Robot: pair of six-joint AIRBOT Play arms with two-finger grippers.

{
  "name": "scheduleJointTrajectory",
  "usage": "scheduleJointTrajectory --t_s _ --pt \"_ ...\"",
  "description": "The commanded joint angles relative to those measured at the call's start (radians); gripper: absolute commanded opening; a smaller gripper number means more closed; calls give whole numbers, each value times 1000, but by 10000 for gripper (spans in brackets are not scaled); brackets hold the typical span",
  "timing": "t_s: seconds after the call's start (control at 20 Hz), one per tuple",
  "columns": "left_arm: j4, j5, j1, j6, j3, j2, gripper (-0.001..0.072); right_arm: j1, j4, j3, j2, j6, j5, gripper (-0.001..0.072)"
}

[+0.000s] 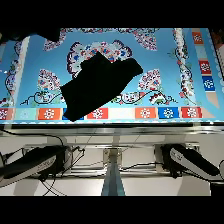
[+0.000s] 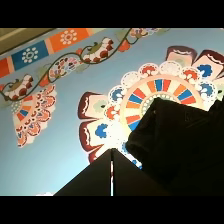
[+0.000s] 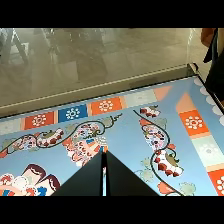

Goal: Fold the clothes and pants, and hang the long-sleeved shirts on hangers.

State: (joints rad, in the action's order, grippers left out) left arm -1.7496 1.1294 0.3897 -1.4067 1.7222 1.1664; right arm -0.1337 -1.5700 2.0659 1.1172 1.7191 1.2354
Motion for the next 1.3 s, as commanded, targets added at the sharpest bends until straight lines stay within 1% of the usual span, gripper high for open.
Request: scheduleJointTrajectory --t_s 0.0,0.05,0.1,0.2,0.3,0.4,0.45,0.5,0.55,0.6,0.7,0.75,0.8,0.9,1.0,1.05,1.2,1.25 --pt "1 0 -1 0 0 0 25 0 21 0 0 -6 -11 28" --pt "7 0 -1 0 0 0 25 0 71 -11 -1 -41 11 27" --pt "8 3 0 -2 0 0 25 0 137 -34 -1 -110 51 28" --pt "26 13 0 -11 -1 2 26 2 319 -119 1 -218 148 27" --pt "42 11 4 -11 0 8 26 38 473 -226 8 -371 238 27" --pt "44 15 12 -1 0 13 26 108 555 -344 12 -460 273 28" --pt "37 32 11 8 0 11 26 152 559 -399 12 -483 270 27" --pt "1 53 8 27 0 10 26 201 553 -452 12 -491 262 28" --pt "-42 75 -6 26 0 10 26 244 549 -493 12 -509 255 28" --pt "-48 100 -35 26 -1 10 25 286 543 -528 12 -529 249 28" --pt "23 210 -135 -3 -8 9 25 346 541 -566 12 -550 235 28" --pt "93 266 -201 -3 -32 2 25 365 537 -571 12 -560 232 28" --pt "169 290 -275 -2 -85 -17 25 380 524 -571 12 -563 222 28" --pt "295 286 -417 -4 -248 -87 25 386 510 -571 12 -563 196 28" --pt "430 250 -554 -3 -478 -192 25 386 487 -571 12 -563 156 28" --pt "469 222 -606 -4 -602 -253 25 386 479 -571 12 -563 130 28" --pt "486 144 -681 -39 -927 -414 26 386 471 -571 12 -563 46 28" --pt "487 106 -686 -92 -1023 -451 26 386 471 -571 12 -563 19 28"
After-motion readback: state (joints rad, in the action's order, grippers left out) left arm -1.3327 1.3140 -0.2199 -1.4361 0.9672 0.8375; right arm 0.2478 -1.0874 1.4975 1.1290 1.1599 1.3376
